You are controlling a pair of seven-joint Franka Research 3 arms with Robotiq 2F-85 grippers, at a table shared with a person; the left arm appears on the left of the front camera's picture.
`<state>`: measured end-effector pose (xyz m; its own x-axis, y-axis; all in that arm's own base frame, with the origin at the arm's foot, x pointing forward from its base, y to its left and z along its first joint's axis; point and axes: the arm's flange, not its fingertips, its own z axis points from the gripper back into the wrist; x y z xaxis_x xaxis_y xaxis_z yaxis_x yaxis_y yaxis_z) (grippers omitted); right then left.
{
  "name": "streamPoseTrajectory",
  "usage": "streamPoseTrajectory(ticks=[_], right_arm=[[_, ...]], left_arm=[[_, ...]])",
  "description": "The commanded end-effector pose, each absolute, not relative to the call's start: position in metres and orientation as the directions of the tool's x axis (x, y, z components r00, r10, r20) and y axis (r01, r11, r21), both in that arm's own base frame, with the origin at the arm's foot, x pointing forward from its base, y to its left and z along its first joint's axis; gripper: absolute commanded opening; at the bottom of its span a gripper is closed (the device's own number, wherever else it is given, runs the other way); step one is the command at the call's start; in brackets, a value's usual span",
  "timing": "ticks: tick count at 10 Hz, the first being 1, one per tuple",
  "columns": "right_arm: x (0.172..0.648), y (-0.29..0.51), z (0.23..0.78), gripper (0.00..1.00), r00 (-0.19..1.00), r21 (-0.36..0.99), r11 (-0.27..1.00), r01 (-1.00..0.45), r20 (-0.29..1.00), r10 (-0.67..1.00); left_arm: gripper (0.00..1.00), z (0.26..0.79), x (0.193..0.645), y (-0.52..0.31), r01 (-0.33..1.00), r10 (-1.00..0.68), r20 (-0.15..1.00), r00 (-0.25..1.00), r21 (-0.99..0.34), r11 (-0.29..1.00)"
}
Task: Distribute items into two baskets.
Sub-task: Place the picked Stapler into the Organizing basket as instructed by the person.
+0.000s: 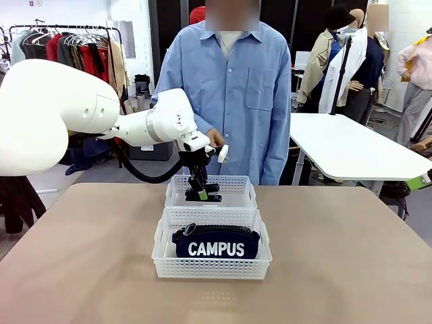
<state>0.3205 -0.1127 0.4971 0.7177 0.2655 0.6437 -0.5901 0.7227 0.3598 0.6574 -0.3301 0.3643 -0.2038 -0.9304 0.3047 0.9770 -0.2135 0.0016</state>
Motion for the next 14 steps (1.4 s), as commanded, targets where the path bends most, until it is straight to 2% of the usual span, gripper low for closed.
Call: streamPoseTrajectory(ticks=[1,5,10,11,12,14], right_arm=[[0.321,-0.113,0.499,1.00,0.720,0.366,0.722,-0.587,0.643,0.259],[0.321,-0.113,0.499,1.00,0.720,0.366,0.722,-0.587,0.643,0.259],[0.321,-0.113,0.499,1.00,0.720,0.366,0.722,-0.587,0.643,0.259],[0.321,-0.113,0.499,1.00,0.720,0.366,0.722,-0.587,0.643,0.259],[0.321,-0.113,0.499,1.00,0.720,0.366,0.722,-0.587,0.643,0.259],[0.321,-0.113,0.499,1.00,0.720,0.366,0.722,-0.587,0.643,0.259]], left_arm=[[0.00,0.356,0.648,-0.325,0.971,-0.928,0.291,-0.233,0.017,-0.239],[0.00,0.336,0.643,-0.328,0.953,-0.913,0.280,-0.296,0.021,-0.303],[0.00,0.327,0.645,-0.330,0.946,-0.907,0.276,-0.317,0.019,-0.325],[0.05,0.326,0.646,-0.330,0.946,-0.909,0.275,-0.314,0.009,-0.324],[0.15,0.326,0.646,-0.330,0.946,-0.909,0.274,-0.313,0.003,-0.324],[0.53,0.326,0.646,-0.330,0.946,-0.910,0.275,-0.310,-0.007,-0.325]])
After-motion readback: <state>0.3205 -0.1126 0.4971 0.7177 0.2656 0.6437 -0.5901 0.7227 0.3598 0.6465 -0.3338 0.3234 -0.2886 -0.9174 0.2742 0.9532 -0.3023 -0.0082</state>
